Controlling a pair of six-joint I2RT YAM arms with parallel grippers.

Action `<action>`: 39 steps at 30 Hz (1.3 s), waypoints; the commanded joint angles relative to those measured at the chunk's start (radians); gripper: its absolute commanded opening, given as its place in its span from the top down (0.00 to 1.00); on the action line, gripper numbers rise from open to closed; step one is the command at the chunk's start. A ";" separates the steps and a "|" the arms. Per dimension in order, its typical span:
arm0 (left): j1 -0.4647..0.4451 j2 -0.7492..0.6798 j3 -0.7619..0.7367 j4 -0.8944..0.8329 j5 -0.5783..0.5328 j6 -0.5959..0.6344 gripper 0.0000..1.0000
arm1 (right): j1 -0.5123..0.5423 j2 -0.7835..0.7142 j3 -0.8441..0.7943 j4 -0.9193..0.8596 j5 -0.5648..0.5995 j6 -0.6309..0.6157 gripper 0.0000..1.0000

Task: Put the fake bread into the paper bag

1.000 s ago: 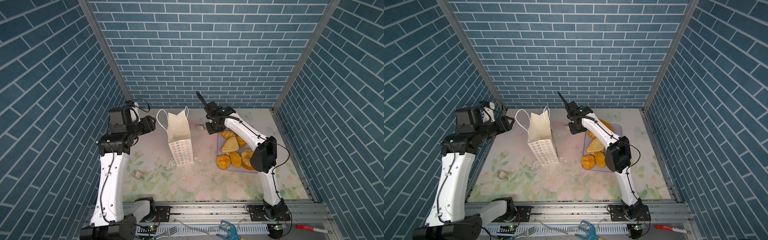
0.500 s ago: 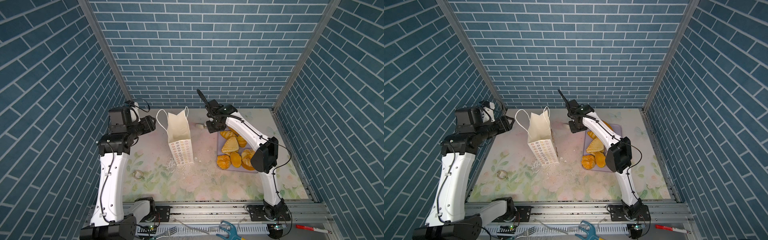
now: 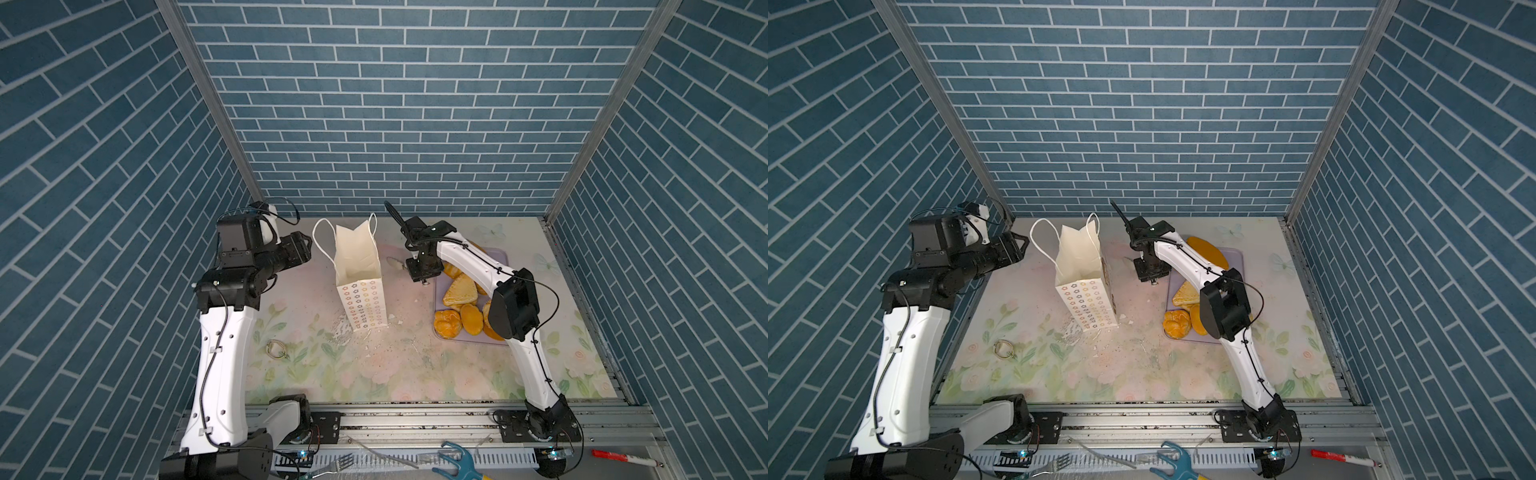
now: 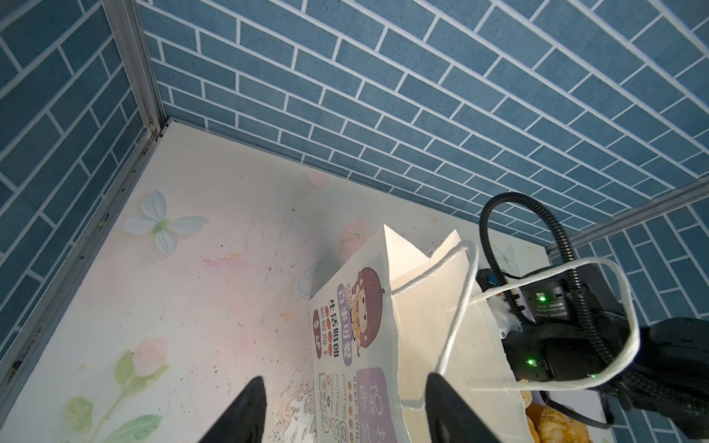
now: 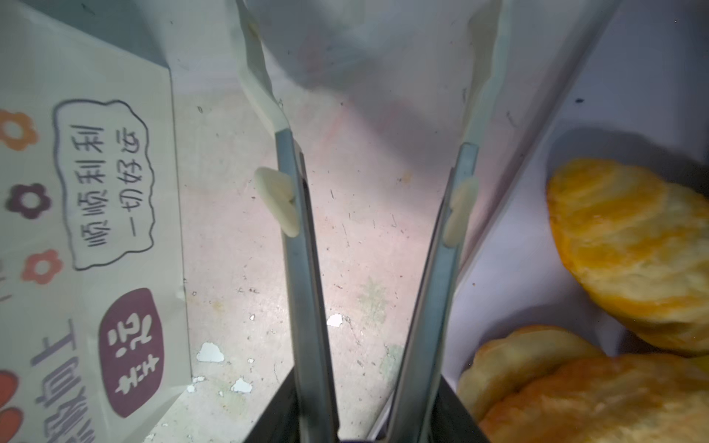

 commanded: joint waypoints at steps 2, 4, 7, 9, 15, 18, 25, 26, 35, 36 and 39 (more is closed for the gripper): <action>0.004 -0.015 -0.013 -0.002 0.000 0.002 0.33 | -0.006 0.073 0.002 0.012 -0.044 0.010 0.53; 0.004 -0.013 -0.012 -0.003 0.000 0.002 0.33 | -0.006 0.095 0.010 0.011 -0.047 0.014 0.52; 0.005 -0.014 -0.013 -0.002 -0.001 0.002 0.33 | -0.009 0.134 0.029 -0.002 -0.052 0.019 0.52; 0.004 -0.013 -0.018 -0.001 -0.001 0.002 0.32 | -0.011 0.165 0.054 -0.020 -0.061 0.020 0.50; 0.004 -0.013 -0.028 0.006 0.000 -0.002 0.33 | -0.022 0.251 0.169 -0.106 -0.078 0.027 0.43; 0.004 -0.014 -0.028 0.004 -0.002 0.000 0.33 | -0.023 0.256 0.179 -0.112 -0.077 0.027 0.38; 0.004 -0.012 -0.026 0.008 0.000 0.001 0.33 | -0.023 0.264 0.196 -0.113 -0.065 0.024 0.32; 0.004 -0.012 -0.025 0.008 0.000 0.000 0.33 | -0.023 0.273 0.207 -0.120 -0.068 0.022 0.32; 0.004 -0.009 -0.022 0.006 -0.001 0.000 0.33 | -0.021 0.307 0.264 -0.134 -0.082 0.006 0.30; 0.004 -0.010 -0.022 0.008 -0.002 0.000 0.33 | -0.022 0.311 0.270 -0.134 -0.080 0.007 0.30; 0.004 -0.010 -0.018 0.004 -0.003 0.002 0.33 | -0.022 0.330 0.299 -0.154 -0.075 0.007 0.31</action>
